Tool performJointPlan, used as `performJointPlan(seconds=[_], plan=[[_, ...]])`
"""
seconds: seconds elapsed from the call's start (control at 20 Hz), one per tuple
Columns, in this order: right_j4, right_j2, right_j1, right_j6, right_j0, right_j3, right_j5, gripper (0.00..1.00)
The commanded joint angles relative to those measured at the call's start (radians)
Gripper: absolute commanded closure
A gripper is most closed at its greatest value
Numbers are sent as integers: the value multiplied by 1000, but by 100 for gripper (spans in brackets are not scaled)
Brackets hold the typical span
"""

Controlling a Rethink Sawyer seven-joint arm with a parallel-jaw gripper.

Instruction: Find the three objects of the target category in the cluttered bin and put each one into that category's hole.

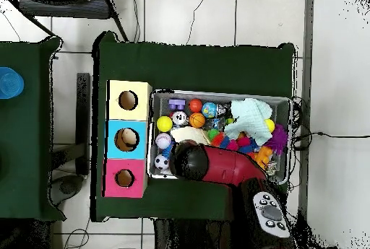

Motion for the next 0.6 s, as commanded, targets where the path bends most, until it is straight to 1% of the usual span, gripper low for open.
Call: performJointPlan(seconds=[0.05, 0.4, 0.6], plan=[[-55, 18, 51, 51, -58, -118, -26, 0], [-37, 28, 9, 29, -84, -163, 72, 0], [-6, 54, 10, 33, -114, -186, 100, 0]])
